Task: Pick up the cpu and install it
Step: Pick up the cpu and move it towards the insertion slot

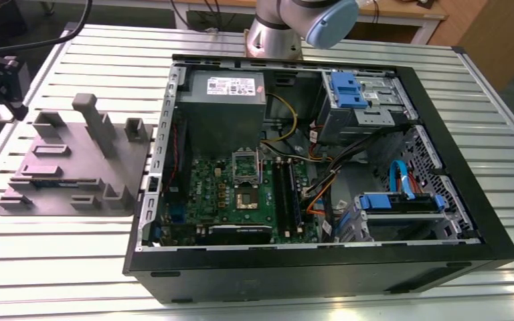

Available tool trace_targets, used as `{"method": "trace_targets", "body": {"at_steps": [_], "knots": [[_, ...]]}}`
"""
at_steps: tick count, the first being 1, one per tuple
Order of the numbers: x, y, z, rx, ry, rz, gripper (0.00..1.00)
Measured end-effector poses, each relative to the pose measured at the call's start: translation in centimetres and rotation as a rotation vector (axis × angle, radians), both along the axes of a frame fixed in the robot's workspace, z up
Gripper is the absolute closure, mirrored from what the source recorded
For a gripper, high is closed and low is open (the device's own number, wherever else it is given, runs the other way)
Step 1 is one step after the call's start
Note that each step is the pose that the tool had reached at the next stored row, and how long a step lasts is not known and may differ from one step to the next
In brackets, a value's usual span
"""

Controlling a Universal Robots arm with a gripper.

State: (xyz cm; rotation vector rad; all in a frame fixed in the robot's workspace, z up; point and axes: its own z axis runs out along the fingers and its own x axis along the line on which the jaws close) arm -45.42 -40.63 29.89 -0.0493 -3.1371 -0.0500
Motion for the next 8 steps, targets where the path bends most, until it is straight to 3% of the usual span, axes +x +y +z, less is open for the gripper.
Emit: {"method": "trace_targets", "body": {"at_steps": [8], "knots": [[0.00, 0.00, 1.64, -0.0001, 0.0000, 0.000, 0.53]]}}
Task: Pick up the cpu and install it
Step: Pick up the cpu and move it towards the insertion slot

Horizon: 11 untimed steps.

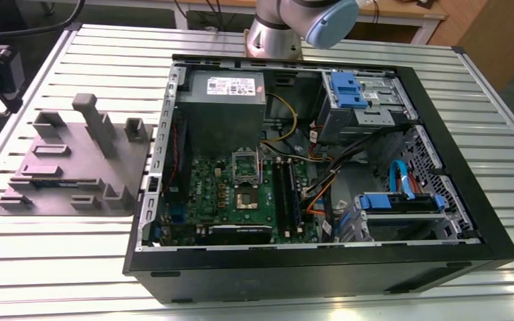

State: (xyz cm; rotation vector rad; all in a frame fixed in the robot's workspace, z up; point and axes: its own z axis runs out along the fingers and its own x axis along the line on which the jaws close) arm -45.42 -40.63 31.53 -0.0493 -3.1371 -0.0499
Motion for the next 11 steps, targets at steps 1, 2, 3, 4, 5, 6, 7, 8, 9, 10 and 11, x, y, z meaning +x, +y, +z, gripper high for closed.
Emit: {"method": "trace_targets", "body": {"at_steps": [1, 2, 3, 4, 5, 6, 7, 8, 9, 10, 11], "knots": [[0.00, 0.00, 0.25, 0.0000, 0.0000, 0.000, 0.53], [0.00, 0.00, 0.50, 0.0000, 0.0000, 0.000, 0.53], [0.00, 0.00, 0.77, 0.0000, 0.0001, 0.000, 0.53], [0.00, 0.00, 1.00, 0.0000, 0.0000, 0.000, 0.53], [0.00, 0.00, 1.26, 0.0000, 0.0000, 0.000, 0.53], [0.00, 0.00, 1.51, 0.0000, 0.0000, 0.000, 0.53], [0.00, 0.00, 1.76, 0.0001, -0.0001, 0.000, 0.53], [0.01, 0.01, 2.02, 0.0001, 0.0000, 0.000, 0.53], [0.01, 0.01, 2.31, 0.0000, 0.0000, 0.000, 0.53], [0.01, 0.02, 2.63, 0.0000, 0.0000, 0.000, 0.53], [0.00, 0.04, 2.96, 0.0000, -0.0001, 0.000, 0.53]]}}
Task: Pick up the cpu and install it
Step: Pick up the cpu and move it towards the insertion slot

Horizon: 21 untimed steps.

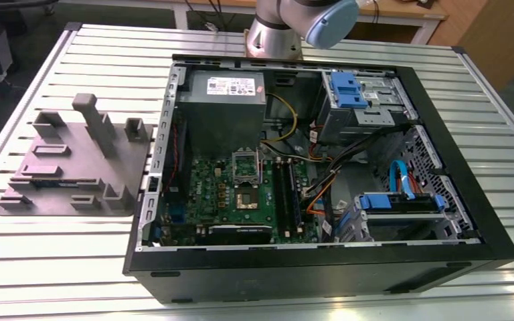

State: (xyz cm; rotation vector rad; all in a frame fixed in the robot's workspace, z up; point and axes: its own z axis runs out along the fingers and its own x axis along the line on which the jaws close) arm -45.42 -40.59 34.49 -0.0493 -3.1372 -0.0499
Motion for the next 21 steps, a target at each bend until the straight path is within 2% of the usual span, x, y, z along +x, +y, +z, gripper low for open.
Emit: {"method": "trace_targets", "body": {"at_steps": [11, 12, 21], "knots": [[0.00, 0.03, 3.55, -0.0008, 0.0000, 0.000, 0.53], [0.00, 0.04, 3.70, -0.0009, 0.0000, 0.000, 0.53], [0.00, 0.04, 3.71, -0.0009, -0.0002, 0.000, 0.53]]}}
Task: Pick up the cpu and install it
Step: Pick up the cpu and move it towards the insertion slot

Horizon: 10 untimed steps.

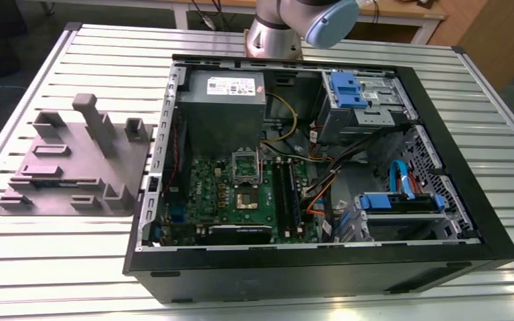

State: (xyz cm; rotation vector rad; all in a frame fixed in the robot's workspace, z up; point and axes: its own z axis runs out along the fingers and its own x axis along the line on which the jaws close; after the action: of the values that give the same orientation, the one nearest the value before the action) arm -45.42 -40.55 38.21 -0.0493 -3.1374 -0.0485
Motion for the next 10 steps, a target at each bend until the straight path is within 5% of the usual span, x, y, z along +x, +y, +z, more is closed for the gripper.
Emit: {"method": "trace_targets", "body": {"at_steps": [10], "knots": [[0.50, 0.00, 0.00, 0.0009, 0.0001, 0.000, 0.53]]}}
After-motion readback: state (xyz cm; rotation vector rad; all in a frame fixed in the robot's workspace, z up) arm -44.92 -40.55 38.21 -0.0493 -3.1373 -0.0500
